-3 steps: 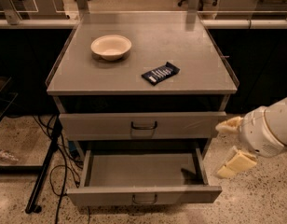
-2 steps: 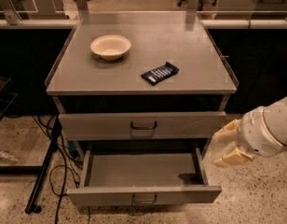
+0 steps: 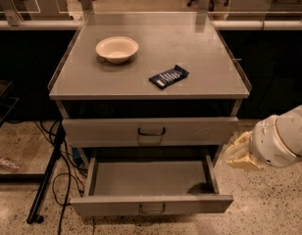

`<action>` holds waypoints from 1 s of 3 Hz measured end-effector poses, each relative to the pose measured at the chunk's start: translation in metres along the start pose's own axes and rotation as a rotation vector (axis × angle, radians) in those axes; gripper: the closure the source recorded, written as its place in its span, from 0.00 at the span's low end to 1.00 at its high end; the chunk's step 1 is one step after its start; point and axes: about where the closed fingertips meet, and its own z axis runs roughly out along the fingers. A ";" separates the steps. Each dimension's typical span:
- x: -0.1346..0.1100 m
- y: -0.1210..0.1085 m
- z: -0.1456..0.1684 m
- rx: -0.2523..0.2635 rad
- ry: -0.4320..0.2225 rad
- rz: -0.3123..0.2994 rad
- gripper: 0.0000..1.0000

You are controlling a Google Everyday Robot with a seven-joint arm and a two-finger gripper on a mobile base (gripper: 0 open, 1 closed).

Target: Close middle drawer

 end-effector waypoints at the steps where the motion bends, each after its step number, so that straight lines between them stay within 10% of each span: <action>1: 0.021 0.014 0.031 -0.020 0.006 0.036 1.00; 3: 0.069 0.045 0.115 -0.054 -0.082 0.094 1.00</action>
Offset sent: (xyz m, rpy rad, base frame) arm -0.0470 -0.0024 -0.1597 0.1086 0.0866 -0.0709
